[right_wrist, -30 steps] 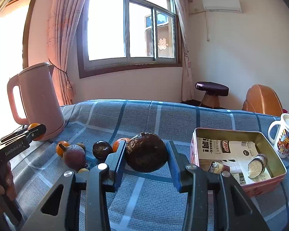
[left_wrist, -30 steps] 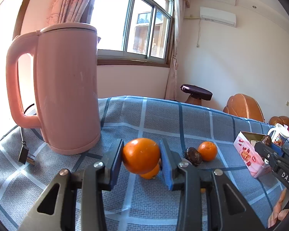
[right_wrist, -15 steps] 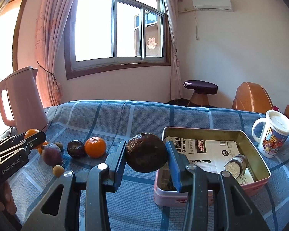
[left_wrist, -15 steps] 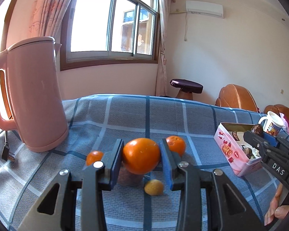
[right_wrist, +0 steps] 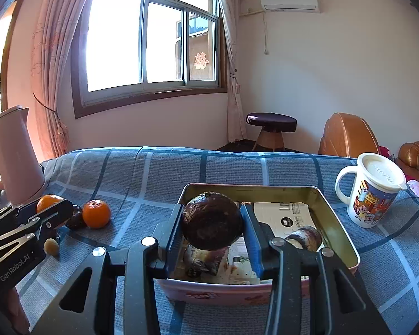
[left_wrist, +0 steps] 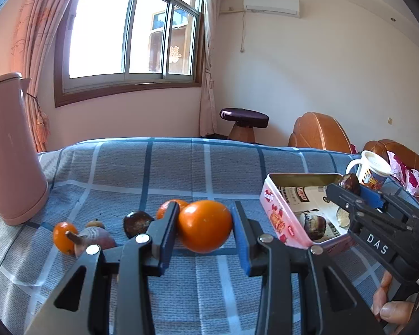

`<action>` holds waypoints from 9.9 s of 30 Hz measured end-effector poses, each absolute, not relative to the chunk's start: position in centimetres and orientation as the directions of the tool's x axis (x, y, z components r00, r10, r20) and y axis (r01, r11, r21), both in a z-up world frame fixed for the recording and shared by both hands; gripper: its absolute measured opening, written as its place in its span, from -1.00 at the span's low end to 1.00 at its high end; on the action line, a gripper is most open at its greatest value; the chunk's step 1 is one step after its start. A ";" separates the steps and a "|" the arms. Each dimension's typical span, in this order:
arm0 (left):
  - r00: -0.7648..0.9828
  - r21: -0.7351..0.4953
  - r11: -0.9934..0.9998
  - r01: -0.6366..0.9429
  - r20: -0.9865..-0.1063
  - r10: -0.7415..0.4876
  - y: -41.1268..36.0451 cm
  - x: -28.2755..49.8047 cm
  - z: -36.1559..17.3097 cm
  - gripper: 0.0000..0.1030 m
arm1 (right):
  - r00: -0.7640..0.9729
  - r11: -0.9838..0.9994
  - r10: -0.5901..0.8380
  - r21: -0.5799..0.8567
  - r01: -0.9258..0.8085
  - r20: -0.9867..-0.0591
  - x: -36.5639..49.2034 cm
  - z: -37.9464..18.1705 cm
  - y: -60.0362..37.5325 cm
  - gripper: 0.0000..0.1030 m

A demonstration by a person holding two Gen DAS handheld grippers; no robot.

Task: Organize fruits
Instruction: 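Carry the orange and passion fruit over the pink tin box, then open both grippers to release the orange and passion fruit into the tin, then withdraw both tools from the tin box, then move both tools toward the remaining fruits beside the pink kettle, then grasp the large purple fruit with the left gripper while the right grasps the small yellow fruit, then carry the purple fruit and yellow fruit over the pink tin box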

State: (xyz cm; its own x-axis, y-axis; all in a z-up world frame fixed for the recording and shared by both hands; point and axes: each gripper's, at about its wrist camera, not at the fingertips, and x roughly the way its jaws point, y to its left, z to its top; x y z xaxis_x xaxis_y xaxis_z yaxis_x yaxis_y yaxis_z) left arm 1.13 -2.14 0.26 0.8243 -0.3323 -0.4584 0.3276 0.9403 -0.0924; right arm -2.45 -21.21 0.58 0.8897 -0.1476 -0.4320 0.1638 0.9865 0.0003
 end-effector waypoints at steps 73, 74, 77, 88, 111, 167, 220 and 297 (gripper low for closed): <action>0.807 0.006 0.948 0.319 -0.526 -0.268 -16.2 2.8 -0.6 0.87 | 0.813 0.944 0.063 0.299 0.139 -0.578 -0.5 -1.8 -34.5 -0.05; 0.818 0.015 0.949 0.315 -0.512 -0.263 -16.0 2.6 -0.5 0.96 | 0.822 0.940 0.070 0.312 0.135 -0.565 -0.7 -1.6 -34.6 -0.04; 0.851 0.052 0.950 0.306 -0.463 -0.249 -15.9 1.9 0.2 1.00 | 0.860 0.935 0.068 0.333 0.122 -0.506 -1.5 -0.9 -34.5 0.34; 0.882 0.035 0.975 0.218 -0.435 -0.182 -12.7 1.7 0.5 1.00 | 0.939 0.904 -0.021 0.395 0.165 -0.344 -4.5 1.1 -35.8 0.63; 0.904 0.014 0.995 0.100 -0.420 -0.084 -10.5 1.8 0.1 1.00 | 0.924 0.916 -0.340 0.162 0.368 -0.177 -7.1 1.9 -32.0 0.63; 0.897 0.058 0.997 0.058 -0.441 -0.026 1.3 1.6 -0.2 1.00 | 0.903 0.909 -0.326 0.168 0.380 -0.281 -6.1 1.3 -20.3 0.63; 0.841 -0.006 0.999 0.038 -0.541 -0.036 14.9 6.5 -0.2 1.00 | 0.622 0.974 0.206 0.098 -0.205 -0.755 4.2 -5.0 -0.8 -0.42; 0.862 -0.033 0.988 0.150 -0.486 -0.147 5.4 2.7 -0.6 -0.03 | 0.905 0.995 0.028 0.102 0.017 -0.425 -1.3 0.7 -11.6 -0.42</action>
